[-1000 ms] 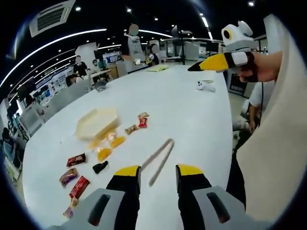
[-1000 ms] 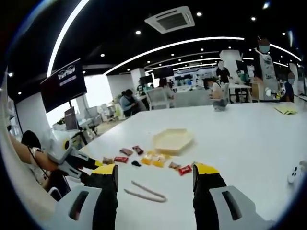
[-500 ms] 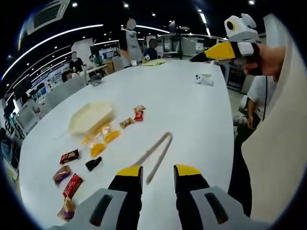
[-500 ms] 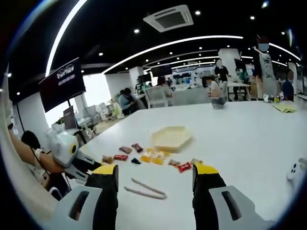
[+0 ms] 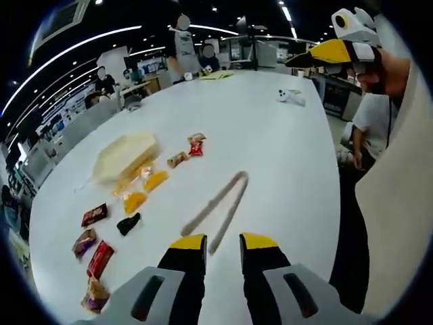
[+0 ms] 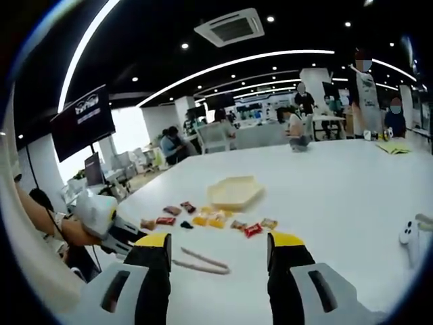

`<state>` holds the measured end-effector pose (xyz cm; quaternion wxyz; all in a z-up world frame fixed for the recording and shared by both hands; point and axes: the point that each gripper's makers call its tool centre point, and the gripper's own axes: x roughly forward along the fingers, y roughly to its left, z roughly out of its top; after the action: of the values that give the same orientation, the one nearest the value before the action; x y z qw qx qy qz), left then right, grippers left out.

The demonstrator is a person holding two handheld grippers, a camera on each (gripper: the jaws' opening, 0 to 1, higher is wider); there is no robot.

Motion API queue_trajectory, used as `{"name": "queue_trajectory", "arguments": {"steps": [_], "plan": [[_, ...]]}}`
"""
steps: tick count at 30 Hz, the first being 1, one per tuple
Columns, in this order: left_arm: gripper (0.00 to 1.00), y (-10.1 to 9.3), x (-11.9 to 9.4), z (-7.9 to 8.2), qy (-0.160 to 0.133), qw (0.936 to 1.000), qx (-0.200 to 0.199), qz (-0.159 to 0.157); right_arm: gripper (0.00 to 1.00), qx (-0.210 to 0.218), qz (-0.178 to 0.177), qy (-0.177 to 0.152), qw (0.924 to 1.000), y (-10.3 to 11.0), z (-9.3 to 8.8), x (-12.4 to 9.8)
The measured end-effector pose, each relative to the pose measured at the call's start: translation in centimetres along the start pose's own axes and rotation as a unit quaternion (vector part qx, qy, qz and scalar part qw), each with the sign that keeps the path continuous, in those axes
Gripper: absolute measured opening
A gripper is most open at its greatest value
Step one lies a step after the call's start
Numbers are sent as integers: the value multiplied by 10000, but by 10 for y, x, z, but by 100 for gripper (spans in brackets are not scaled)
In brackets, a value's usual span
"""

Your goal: Place the target food into the container with the food tongs after gripping and lifting it, then release it inside without dropping or visibly crushing the food.

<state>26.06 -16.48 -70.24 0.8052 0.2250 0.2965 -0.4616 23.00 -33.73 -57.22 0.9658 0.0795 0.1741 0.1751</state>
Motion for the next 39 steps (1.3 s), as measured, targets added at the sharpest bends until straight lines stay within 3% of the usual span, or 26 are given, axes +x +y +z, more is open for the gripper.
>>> {"name": "queue_trajectory", "arguments": {"steps": [17,28,39], "plan": [[13,5,5,-11,220,9994,187,215,58,-94,-8,4,10000,1,1,0],[10,1,18,-20,381,9989,244,92,64,-268,45,-99,9996,5,6,-2],[7,10,20,-24,564,9973,421,196,65,-295,69,-61,9995,4,6,0]]}}
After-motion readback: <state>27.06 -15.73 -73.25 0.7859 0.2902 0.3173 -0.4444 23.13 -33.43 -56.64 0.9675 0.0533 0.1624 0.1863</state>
